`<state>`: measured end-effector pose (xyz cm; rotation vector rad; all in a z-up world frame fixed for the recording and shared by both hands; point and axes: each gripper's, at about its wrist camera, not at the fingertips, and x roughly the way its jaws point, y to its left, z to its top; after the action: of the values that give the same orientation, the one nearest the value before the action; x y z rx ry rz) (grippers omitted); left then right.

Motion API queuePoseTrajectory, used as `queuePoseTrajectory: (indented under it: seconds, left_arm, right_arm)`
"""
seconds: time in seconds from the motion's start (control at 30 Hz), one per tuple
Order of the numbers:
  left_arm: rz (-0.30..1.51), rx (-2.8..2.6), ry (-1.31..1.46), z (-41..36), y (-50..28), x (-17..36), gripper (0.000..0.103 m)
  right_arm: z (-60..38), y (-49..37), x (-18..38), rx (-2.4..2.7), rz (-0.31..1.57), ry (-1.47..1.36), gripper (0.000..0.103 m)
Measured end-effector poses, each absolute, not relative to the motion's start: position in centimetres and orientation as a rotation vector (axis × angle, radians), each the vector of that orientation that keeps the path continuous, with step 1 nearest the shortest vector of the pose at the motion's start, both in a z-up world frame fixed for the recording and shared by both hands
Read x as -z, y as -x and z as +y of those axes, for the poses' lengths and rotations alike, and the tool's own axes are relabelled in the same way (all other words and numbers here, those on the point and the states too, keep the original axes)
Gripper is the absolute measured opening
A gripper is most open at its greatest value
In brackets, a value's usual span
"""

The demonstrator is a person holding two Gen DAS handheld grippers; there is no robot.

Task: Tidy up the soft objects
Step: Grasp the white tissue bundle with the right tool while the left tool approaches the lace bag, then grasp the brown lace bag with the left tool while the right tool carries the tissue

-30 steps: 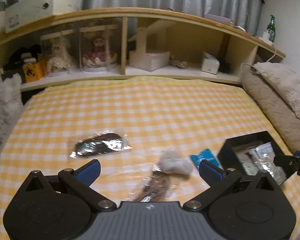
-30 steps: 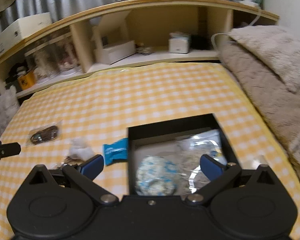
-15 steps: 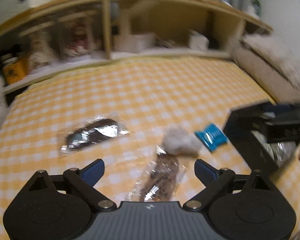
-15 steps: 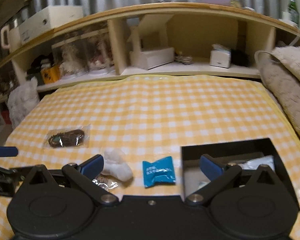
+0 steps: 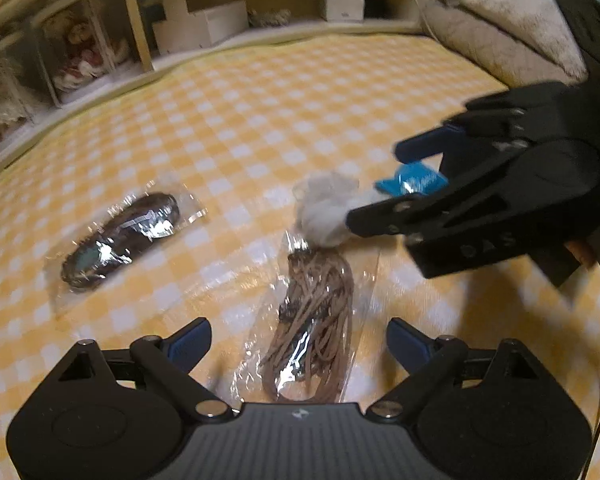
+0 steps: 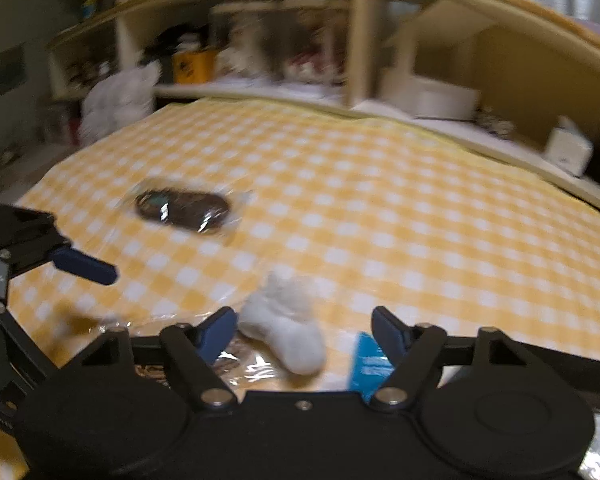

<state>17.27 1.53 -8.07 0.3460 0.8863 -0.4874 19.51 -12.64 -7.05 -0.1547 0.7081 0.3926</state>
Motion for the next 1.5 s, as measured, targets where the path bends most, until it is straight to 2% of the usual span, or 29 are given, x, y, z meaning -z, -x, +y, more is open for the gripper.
queuePoseTrajectory:
  seconds: [0.1,0.2,0.3,0.37,0.47,0.67,0.8,0.87,0.93,0.97,1.0,1.03,1.07,1.17,1.23,1.4,1.5]
  left_arm:
    - [0.913,0.511,-0.360,1.4,-17.6,9.1,0.089]
    - [0.935,0.527,-0.380,1.2,-17.7,9.8,0.082]
    - [0.958,0.532,-0.396,1.0,-17.9,10.3,0.077]
    - [0.970,0.532,-0.391,1.0,-17.9,10.1,0.069]
    - [0.986,0.529,-0.396,0.8,-17.7,9.8,0.065]
    - [1.029,0.486,-0.391,1.5,-17.5,9.2,0.056]
    - [1.085,0.441,-0.363,2.7,-17.1,8.7,0.046]
    - [1.099,0.434,-0.363,3.1,-16.6,8.5,0.046]
    - [1.085,0.432,-0.369,3.3,-15.9,8.4,0.053]
    - [1.073,0.429,-0.379,3.3,-15.7,8.4,0.063]
    - [1.057,0.431,-0.395,3.2,-15.4,8.3,0.067]
    - [1.044,0.438,-0.404,3.1,-15.3,8.2,0.070]
    - [1.037,0.443,-0.408,3.0,-15.4,8.2,0.073]
    - [1.007,0.458,-0.405,2.6,-15.6,8.0,0.078]
    - [0.988,0.466,-0.409,2.4,-15.8,8.2,0.080]
    - [1.010,0.467,-0.401,2.2,-16.9,9.4,0.080]
    - [1.023,0.451,-0.358,2.2,-17.4,9.4,0.071]
  right_arm:
    - [-12.2,-20.6,8.3,-0.422,0.736,0.162,0.070]
    - [-12.1,-21.4,9.4,-0.440,0.762,0.159,0.062]
    - [-11.9,-21.7,10.3,-0.451,0.783,0.174,0.050]
    - [-11.9,-21.6,10.7,-0.470,0.796,0.189,0.035]
    - [-11.9,-21.3,10.6,-0.472,0.802,0.198,0.031]
    - [-12.9,-19.6,9.1,-0.440,0.825,0.157,0.029]
    - [-14.4,-17.8,8.2,-0.393,0.884,0.093,0.029]
    - [-14.6,-16.9,8.3,-0.394,0.938,0.077,0.029]
    - [-14.2,-15.9,8.5,-0.426,0.993,0.095,0.032]
    - [-13.9,-15.4,8.6,-0.444,1.011,0.113,0.037]
    - [-13.6,-15.0,8.7,-0.465,1.023,0.141,0.041]
    - [-13.3,-14.6,8.7,-0.480,1.019,0.173,0.051]
    - [-13.0,-14.3,8.6,-0.486,1.003,0.208,0.061]
    - [-12.2,-13.4,8.1,-0.496,0.908,0.322,0.076]
    - [-11.9,-12.9,7.8,-0.516,0.838,0.375,0.081]
    - [-11.0,-13.2,7.9,-0.576,0.831,0.415,0.077]
    - [-11.0,-13.9,8.1,-0.578,0.850,0.367,0.070]
